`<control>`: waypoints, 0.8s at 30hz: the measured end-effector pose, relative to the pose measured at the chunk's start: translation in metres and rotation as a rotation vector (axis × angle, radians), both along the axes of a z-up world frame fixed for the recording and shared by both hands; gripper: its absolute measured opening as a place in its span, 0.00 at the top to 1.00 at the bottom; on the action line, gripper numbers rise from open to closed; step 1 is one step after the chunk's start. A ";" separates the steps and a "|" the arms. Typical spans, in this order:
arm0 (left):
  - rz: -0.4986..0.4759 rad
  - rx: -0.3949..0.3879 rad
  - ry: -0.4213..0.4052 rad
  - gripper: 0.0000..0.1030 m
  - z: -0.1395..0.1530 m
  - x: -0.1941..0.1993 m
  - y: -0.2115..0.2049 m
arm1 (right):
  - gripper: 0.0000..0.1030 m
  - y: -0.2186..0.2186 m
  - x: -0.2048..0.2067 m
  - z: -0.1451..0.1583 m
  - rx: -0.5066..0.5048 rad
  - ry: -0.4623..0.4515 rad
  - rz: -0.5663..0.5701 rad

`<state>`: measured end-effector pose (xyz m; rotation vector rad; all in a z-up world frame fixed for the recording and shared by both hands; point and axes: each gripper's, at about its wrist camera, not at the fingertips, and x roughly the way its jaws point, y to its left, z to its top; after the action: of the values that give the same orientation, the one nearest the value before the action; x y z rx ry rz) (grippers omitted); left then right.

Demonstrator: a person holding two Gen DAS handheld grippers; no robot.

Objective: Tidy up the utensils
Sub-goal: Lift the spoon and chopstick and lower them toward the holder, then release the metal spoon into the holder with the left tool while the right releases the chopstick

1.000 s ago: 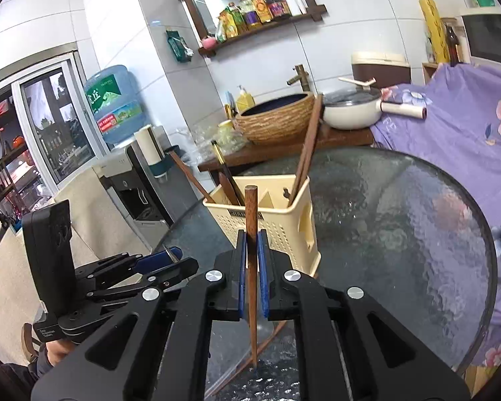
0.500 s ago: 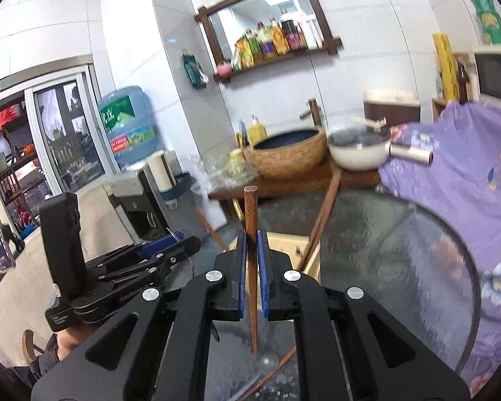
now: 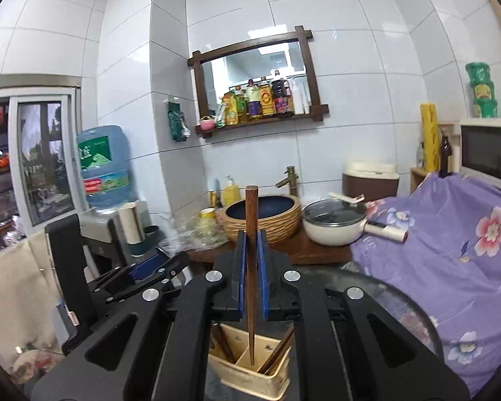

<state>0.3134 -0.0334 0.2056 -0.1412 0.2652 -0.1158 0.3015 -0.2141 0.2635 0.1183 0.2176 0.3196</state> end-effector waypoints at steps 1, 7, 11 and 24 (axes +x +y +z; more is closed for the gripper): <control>0.010 -0.002 0.001 0.66 -0.004 0.004 -0.002 | 0.93 0.002 0.004 -0.005 -0.008 -0.004 -0.011; 0.034 0.017 0.038 0.66 -0.039 0.021 -0.012 | 0.93 0.008 0.027 -0.047 -0.022 0.051 -0.034; 0.045 0.032 0.066 0.66 -0.059 0.026 -0.012 | 0.93 0.009 0.035 -0.072 -0.024 0.094 -0.031; 0.003 0.087 0.174 0.66 -0.115 0.025 -0.019 | 0.93 0.006 0.045 -0.126 -0.026 0.205 -0.020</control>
<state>0.3385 -0.0524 0.0906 -0.0654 0.4429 -0.0888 0.3469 -0.2078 0.1378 0.1279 0.4228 0.2849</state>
